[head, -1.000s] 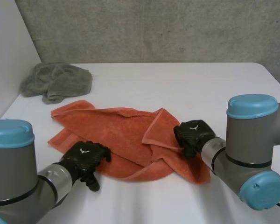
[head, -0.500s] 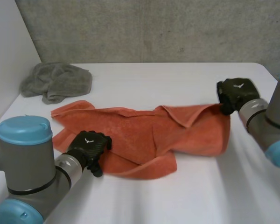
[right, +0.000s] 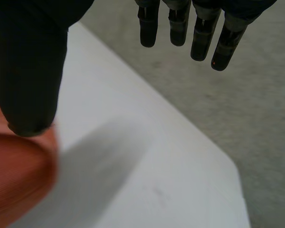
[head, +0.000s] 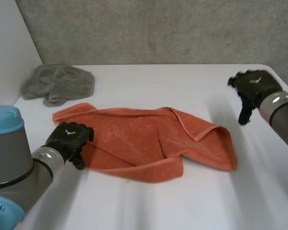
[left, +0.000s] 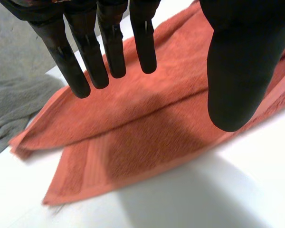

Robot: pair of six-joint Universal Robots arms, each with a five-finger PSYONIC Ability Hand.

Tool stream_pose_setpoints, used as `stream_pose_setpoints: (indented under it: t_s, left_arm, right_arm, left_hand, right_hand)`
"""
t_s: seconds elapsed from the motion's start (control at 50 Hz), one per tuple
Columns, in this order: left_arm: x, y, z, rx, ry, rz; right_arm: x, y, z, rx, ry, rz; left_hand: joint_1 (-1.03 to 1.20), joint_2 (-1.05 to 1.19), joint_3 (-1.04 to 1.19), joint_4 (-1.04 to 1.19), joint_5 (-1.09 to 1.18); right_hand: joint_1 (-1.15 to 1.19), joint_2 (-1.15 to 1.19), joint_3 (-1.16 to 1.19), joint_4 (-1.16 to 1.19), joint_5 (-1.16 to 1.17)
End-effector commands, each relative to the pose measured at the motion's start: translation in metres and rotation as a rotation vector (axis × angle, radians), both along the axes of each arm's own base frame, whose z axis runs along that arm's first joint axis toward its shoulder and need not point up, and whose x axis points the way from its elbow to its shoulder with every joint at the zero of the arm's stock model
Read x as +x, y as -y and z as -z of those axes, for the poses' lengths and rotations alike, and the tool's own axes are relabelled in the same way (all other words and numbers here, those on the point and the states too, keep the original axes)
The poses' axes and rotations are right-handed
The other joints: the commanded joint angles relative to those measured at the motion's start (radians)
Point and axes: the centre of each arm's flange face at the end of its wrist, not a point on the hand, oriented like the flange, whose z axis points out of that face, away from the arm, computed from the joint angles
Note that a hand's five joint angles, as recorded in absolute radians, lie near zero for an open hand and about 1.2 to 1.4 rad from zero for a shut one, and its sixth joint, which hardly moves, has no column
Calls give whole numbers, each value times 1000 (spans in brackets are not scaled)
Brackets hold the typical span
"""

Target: Fold the laundry.

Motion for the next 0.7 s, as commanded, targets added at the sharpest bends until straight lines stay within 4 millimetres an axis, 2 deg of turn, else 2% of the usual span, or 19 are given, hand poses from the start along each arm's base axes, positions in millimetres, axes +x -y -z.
stream_pose_setpoints:
  t_s: [0.02,0.04,0.12,0.28,0.34,0.44,0.52,0.7]
  left_arm:
    - [8,-5,9,42,50,1]
    - [7,-7,12,53,52,5]
    - [4,-13,16,68,53,22]
    - [-2,-11,33,93,62,40]
    - [-4,-9,34,84,56,43]
    - [-12,-8,32,53,45,66]
    - [-17,-11,31,44,42,86]
    - [-24,-15,29,26,36,112]
  right_arm:
    - [27,-64,14,173,-91,-215]
    - [31,-73,21,189,-94,-240]
    - [41,-85,35,180,-82,-275]
    - [62,-94,62,134,-61,-330]
    - [64,-96,68,148,-55,-341]
    - [83,-122,75,185,-26,-446]
    - [92,-134,74,186,-21,-516]
    - [100,-129,89,211,-44,-520]
  left_hand:
    - [81,81,81,85,87]
    - [81,81,81,85,87]
    - [96,96,96,100,101]
    - [175,175,175,179,181]
    - [187,187,187,191,193]
    - [199,199,199,203,204]
    - [196,196,196,200,201]
    - [187,187,187,191,193]
  right_hand:
    - [-19,-37,-29,-51,-66]
    - [-6,-24,-16,-38,-53]
    - [3,-15,-7,-29,-44]
    - [82,64,72,50,35]
    - [150,132,140,117,103]
    - [165,146,155,132,118]
    - [185,167,175,153,138]
    - [329,311,319,297,282]
